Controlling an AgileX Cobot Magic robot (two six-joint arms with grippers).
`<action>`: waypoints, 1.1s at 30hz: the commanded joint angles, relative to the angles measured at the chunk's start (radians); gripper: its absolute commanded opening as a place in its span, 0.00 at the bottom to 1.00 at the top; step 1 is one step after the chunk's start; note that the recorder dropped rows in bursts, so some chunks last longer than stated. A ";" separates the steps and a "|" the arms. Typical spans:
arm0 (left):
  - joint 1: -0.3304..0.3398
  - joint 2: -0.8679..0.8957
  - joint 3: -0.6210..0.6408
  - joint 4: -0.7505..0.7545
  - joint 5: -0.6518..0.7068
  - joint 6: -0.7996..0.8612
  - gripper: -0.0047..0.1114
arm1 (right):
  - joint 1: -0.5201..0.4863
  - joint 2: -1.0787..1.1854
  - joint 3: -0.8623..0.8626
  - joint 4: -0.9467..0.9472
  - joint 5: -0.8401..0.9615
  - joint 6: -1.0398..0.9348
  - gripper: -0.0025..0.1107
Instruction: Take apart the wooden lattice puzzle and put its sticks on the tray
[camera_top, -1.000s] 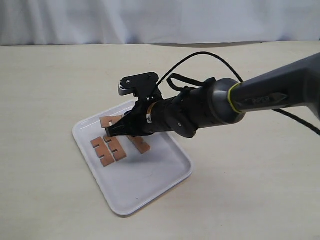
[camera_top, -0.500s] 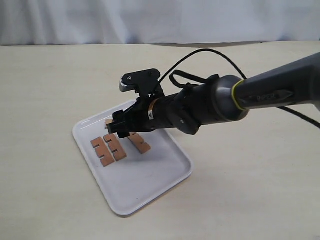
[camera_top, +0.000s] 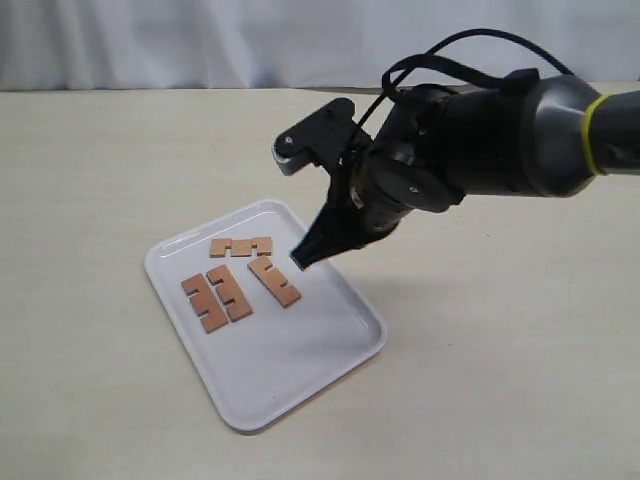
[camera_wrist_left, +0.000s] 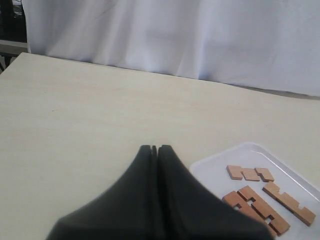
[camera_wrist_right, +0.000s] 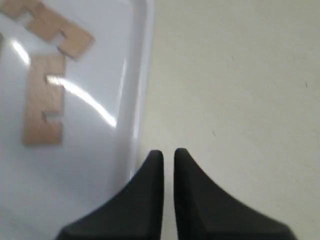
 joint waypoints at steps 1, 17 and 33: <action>-0.001 -0.001 0.002 0.002 -0.012 -0.006 0.04 | -0.009 -0.012 0.000 0.069 0.250 -0.227 0.06; -0.001 -0.001 0.002 0.002 -0.012 -0.006 0.04 | -0.726 -0.405 0.251 0.700 0.187 -0.561 0.06; -0.001 -0.001 0.002 0.002 -0.012 -0.006 0.04 | -0.802 -0.758 0.530 0.769 -0.290 -0.501 0.06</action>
